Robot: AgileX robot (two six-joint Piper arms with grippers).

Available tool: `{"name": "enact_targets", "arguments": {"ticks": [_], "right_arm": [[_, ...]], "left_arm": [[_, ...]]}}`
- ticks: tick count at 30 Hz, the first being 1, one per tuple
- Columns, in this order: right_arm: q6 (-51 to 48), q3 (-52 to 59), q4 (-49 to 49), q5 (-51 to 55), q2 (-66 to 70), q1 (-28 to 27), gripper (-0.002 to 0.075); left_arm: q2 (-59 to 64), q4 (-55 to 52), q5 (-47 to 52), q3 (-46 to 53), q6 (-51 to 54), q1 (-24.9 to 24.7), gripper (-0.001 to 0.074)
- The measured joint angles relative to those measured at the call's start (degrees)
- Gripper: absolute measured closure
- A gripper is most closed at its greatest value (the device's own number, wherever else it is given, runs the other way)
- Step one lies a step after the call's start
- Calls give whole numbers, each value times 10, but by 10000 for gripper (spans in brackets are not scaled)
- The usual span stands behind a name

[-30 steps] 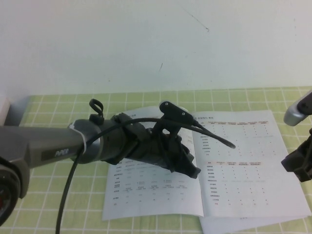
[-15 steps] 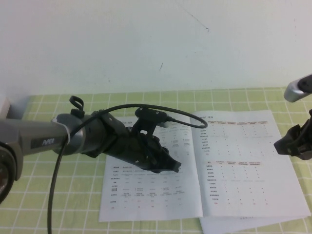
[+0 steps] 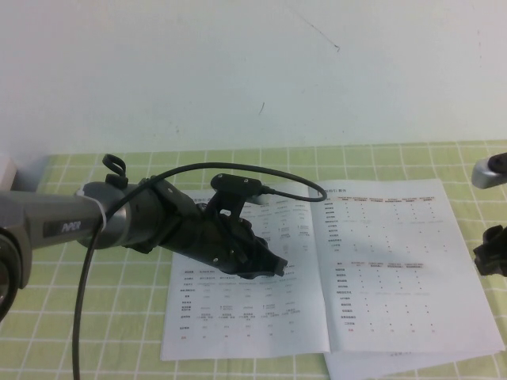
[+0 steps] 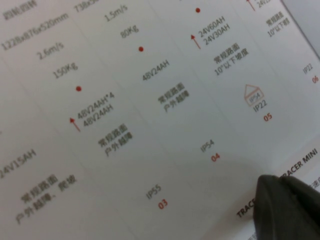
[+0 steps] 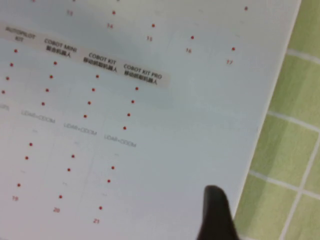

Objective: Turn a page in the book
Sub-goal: Open the closed book

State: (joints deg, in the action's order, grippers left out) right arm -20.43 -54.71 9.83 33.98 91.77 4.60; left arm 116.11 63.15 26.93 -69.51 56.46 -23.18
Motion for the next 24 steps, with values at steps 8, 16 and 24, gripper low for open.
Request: {"name": "enact_targets", "arguments": {"ticks": [8, 16, 24], "right_arm": [[8, -1, 14, -29, 66, 0, 290], [9, -1, 25, -55, 104, 0, 288], [2, -1, 67, -65, 122, 0, 288]], "left_arm": [[0, 0, 1, 0, 5, 0, 740], [0, 0, 1, 0, 8, 0, 740], [0, 1, 2, 0, 14, 0, 740]]}}
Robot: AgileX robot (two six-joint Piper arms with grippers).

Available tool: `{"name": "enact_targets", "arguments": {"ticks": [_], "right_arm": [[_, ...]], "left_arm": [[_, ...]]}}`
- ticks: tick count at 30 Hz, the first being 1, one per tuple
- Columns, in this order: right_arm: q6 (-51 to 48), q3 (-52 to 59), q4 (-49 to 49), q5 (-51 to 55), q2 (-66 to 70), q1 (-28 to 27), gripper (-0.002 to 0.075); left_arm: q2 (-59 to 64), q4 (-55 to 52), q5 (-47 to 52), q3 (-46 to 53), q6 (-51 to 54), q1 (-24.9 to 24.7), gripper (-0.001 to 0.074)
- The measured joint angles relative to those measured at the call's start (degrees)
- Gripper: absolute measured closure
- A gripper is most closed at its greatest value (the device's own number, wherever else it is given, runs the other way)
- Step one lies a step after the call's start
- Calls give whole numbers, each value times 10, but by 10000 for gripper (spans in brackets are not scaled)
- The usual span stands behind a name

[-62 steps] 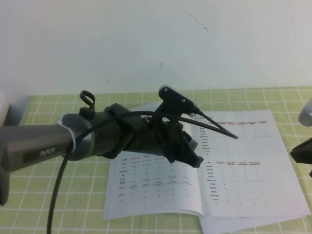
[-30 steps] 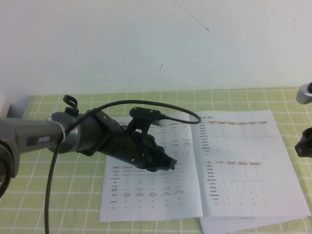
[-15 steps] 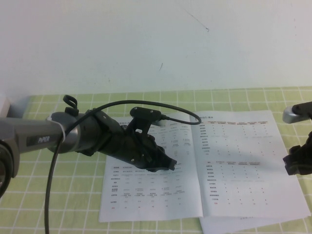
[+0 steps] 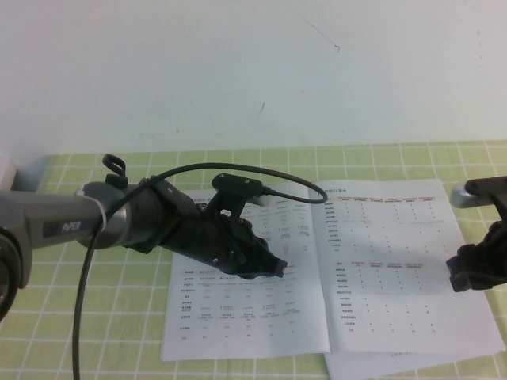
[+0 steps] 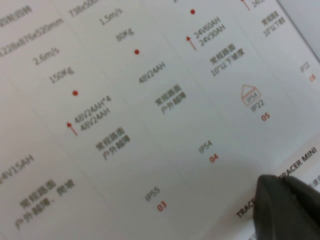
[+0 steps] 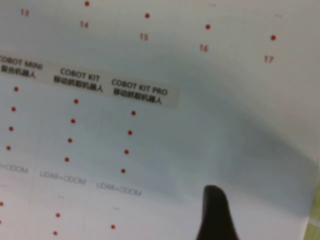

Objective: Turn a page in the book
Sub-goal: Open the closed book

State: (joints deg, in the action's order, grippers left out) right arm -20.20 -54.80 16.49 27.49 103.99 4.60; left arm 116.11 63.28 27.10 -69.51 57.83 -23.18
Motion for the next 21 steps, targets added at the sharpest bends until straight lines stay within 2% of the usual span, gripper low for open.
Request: {"name": "enact_targets", "arguments": {"ticks": [21], "right_arm": [[-16, -1, 37, -3, 15, 0, 288]], "left_arm": [[0, 0, 4, 0, 11, 0, 739]]}}
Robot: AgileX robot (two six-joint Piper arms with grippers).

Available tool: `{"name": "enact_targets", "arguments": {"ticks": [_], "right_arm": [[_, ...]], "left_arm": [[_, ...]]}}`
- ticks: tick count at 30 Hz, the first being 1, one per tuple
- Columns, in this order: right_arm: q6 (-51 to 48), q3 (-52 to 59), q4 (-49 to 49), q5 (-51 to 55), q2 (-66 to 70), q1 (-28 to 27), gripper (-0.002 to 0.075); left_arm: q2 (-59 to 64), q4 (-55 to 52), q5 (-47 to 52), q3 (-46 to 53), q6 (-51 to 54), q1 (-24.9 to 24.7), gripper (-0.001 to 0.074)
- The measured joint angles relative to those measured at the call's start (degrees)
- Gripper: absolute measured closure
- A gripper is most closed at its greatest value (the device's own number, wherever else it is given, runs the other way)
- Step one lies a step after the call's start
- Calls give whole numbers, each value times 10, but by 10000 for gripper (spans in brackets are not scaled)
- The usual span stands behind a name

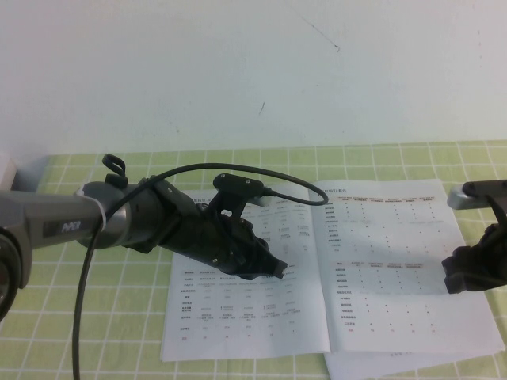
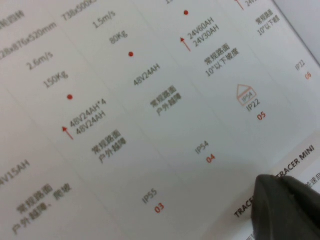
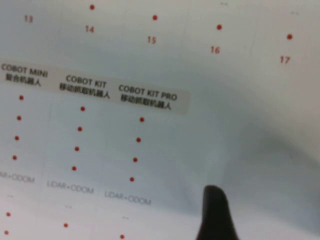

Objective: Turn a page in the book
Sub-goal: Open the closed book

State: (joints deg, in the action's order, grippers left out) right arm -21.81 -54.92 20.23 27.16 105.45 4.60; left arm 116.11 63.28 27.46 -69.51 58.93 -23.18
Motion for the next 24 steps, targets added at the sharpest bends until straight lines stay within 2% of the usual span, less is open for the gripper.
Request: {"name": "enact_targets", "arguments": {"ticks": [24], "right_arm": [[-61, 0, 64, -10, -17, -4, 288]], "left_arm": [[0, -1, 0, 0, 1, 1, 738]]}}
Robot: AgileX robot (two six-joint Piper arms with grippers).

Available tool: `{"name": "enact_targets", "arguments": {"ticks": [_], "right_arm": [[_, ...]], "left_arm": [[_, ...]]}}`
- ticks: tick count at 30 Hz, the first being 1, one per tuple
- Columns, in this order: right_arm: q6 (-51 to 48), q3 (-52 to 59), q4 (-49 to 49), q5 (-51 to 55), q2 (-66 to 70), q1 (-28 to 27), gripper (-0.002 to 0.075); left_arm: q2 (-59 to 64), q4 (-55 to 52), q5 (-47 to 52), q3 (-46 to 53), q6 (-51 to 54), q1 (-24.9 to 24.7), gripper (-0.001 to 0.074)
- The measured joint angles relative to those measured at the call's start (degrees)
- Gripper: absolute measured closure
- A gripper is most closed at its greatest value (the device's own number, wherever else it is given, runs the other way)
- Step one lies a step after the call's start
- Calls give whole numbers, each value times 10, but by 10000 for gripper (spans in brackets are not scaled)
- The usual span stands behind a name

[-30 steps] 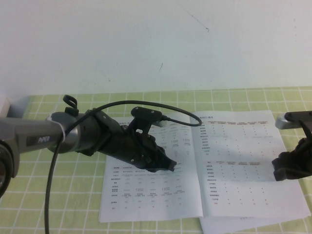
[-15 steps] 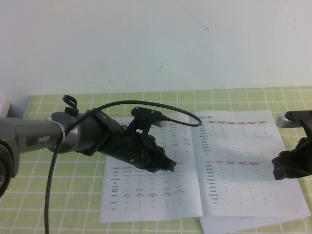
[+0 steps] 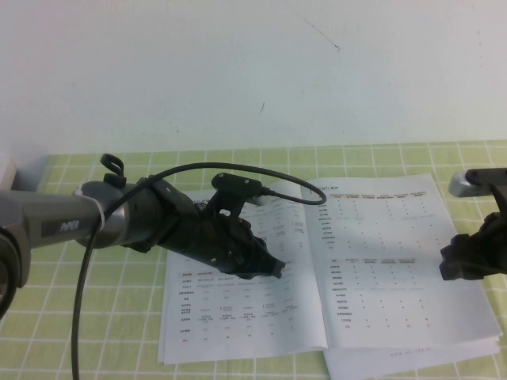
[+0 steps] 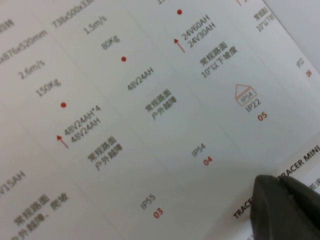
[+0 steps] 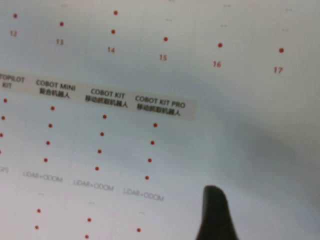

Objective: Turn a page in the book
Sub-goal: Open the closed book

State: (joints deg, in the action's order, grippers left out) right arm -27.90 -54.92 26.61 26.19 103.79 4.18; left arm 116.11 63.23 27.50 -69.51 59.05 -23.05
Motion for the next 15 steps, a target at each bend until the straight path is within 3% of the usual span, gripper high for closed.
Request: {"name": "enact_targets", "arguments": {"ticks": [15], "right_arm": [[-12, 0, -1, -1, -5, 0, 288]], "left_arm": [[0, -36, 0, -1, -19, 0, 738]]}}
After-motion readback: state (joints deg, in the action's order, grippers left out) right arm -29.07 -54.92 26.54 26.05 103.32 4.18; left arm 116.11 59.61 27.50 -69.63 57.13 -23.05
